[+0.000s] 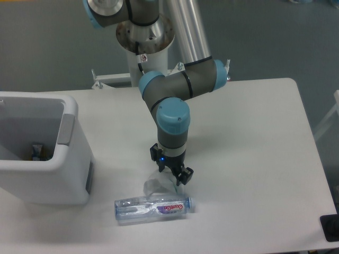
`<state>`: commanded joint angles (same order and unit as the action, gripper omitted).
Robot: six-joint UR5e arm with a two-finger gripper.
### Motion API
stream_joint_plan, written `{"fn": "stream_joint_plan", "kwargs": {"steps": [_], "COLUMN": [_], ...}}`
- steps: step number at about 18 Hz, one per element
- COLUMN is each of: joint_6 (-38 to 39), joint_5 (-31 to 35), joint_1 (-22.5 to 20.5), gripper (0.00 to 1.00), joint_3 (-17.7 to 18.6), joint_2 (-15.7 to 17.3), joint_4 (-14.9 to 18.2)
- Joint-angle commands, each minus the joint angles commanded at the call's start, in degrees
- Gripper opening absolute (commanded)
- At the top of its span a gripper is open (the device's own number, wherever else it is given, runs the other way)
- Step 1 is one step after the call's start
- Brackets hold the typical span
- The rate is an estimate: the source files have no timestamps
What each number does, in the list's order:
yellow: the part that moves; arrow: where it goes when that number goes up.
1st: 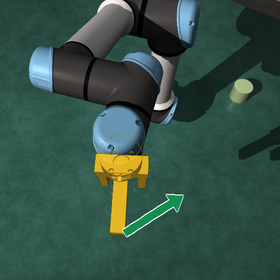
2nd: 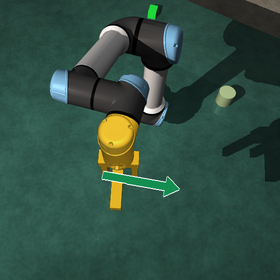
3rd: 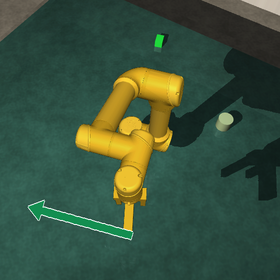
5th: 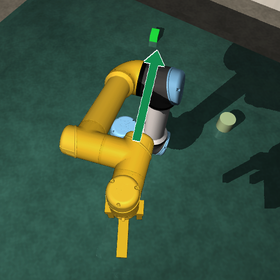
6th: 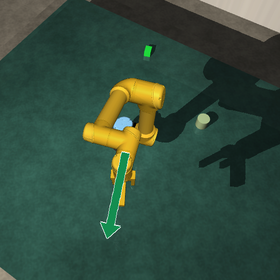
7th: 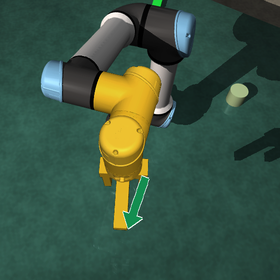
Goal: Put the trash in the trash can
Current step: 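Lower the gripper onto the crumpled clear plastic bag and grasp it, then lift the plastic bag and carry it over the white trash bin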
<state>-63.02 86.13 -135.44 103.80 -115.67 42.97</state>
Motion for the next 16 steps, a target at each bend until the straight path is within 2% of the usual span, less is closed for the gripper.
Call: {"fn": "stream_joint_plan", "kwargs": {"steps": [3, 4, 8, 11, 14, 16], "joint_6": [-0.3, -0.2, -0.1, 0.1, 1.2, 4.5], "joint_5": [-0.5, -0.6, -2.1, -3.9, -8.9, -13.8], "joint_1": [0.0, -0.2, -0.3, 0.9, 1.8, 1.8], "gripper": [0.11, 0.0, 0.0, 0.0, 0.0, 0.0], "joint_3": [0.3, 0.2, 0.4, 0.4, -0.5, -2.6], "joint_2": [-0.2, 0.0, 2.5, 6.1, 10.0, 11.9], "joint_4": [-0.1, -0.1, 1.0, 2.6, 2.8, 2.8]}}
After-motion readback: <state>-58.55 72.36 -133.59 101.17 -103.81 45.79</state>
